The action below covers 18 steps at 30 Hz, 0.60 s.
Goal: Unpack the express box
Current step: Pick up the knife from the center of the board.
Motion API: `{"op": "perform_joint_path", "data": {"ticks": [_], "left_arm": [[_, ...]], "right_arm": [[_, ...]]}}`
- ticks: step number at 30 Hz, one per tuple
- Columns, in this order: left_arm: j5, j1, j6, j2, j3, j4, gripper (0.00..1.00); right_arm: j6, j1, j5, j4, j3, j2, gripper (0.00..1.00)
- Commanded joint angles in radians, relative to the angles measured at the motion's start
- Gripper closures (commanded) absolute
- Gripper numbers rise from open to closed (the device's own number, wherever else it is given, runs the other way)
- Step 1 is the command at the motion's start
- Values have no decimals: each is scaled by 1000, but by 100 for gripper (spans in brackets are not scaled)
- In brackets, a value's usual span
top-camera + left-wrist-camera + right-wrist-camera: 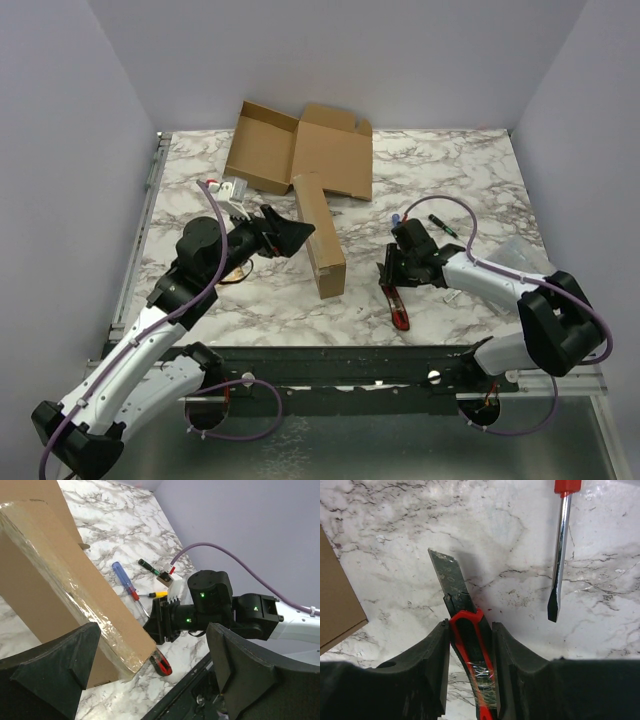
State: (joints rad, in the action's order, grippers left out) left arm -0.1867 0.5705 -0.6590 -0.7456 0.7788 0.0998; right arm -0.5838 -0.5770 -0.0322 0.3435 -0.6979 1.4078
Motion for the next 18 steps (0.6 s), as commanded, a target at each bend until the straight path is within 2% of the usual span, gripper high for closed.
{"op": "perform_joint_path", "data": {"ticks": [1,6,13,18], "left_arm": [[4,-4,-104,-17,29,-6,3],[-23,-4,-113,-60,56,-17,3],[-96,-4,-116,-133,93,-53,6],[-148,-2,-126,-167,107,-107,8]], "right_arm": [[35,-7,-24,-38,-9,-35,98],[60,-7,-23,-32,-39,-72,100],[14,-6,-15,-9,-103,-188,100],[31,-8,-19,-50,-109,-282,100]]}}
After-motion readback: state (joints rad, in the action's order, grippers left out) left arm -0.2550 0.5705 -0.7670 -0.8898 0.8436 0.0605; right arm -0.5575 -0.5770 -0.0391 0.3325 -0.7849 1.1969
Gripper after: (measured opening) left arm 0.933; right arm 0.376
